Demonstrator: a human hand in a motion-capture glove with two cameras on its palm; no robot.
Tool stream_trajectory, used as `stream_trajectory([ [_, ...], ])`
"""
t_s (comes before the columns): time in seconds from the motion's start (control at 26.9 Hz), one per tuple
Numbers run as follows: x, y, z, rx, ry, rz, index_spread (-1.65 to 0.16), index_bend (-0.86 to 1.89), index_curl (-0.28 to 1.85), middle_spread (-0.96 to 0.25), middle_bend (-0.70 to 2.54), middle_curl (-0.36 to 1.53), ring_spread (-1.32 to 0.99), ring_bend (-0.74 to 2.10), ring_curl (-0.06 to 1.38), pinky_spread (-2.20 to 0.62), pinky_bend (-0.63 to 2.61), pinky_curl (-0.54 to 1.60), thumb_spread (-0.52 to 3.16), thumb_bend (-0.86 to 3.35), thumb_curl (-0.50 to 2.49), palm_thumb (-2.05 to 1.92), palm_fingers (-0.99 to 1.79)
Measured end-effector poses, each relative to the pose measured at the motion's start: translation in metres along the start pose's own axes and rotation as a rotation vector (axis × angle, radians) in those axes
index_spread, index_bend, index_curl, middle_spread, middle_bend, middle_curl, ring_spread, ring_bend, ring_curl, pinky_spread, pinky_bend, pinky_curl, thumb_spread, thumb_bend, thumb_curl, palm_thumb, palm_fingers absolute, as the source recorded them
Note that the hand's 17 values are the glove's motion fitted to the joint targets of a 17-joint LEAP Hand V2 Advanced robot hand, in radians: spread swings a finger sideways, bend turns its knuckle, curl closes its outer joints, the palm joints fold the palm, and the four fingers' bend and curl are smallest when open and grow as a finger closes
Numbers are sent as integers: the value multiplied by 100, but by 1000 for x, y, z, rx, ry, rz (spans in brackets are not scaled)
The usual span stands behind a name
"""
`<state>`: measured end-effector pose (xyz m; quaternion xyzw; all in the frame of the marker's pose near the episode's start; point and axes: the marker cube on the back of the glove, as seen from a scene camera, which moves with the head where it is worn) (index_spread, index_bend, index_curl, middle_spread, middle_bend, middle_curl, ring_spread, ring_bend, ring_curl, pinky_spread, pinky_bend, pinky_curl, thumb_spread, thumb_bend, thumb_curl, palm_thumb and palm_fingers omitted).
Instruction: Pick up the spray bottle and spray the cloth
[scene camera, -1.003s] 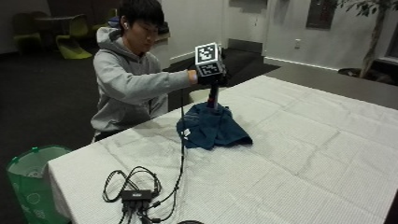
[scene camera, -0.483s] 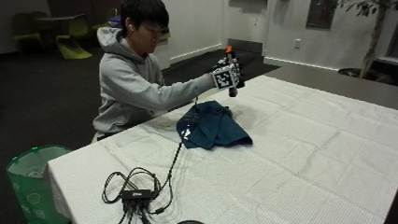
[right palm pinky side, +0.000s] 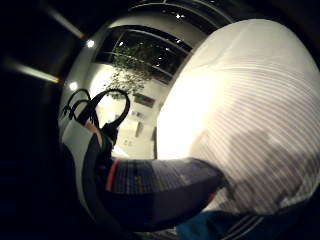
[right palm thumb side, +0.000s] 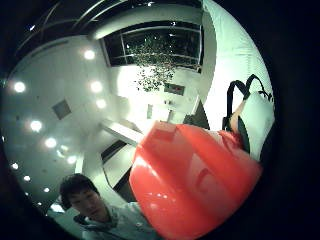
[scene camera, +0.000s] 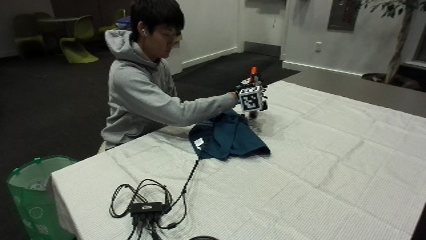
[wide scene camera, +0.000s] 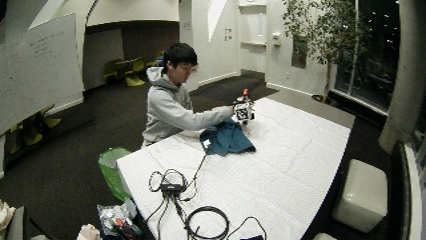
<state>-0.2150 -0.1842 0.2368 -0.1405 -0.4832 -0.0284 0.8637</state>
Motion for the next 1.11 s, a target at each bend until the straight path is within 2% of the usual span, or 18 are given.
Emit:
stream_trajectory([
  [0.19,-25,-29,-3,61,-63,-58,-16,44,52,-10,57,47,-15,52,43,-26,37,41,-8,-3,68,103,134],
  [0.33,-41,-8,-19,-95,-136,-87,-22,12,44,-10,38,42,-14,50,42,-19,49,42,15,-2,70,102,89],
  [0.37,-41,-2,-25,-113,-137,-88,-23,12,45,-9,37,42,-14,51,44,-18,51,44,20,-2,70,102,88],
  [0.41,-40,3,-32,-113,-137,-89,-25,9,43,-9,35,41,-13,47,43,-14,48,44,26,-3,69,100,71],
  [0.56,-47,25,-57,-82,-184,-94,-29,6,39,-7,26,39,-11,44,43,-5,52,46,44,-6,66,93,45],
  [0.93,-47,82,-104,-142,-139,-102,-34,8,28,-6,19,36,-8,41,37,9,54,41,69,-4,60,83,28],
  [1.11,-61,89,-110,-72,-176,-113,-35,10,25,-6,20,36,-7,41,36,13,53,39,75,-3,59,82,27],
])
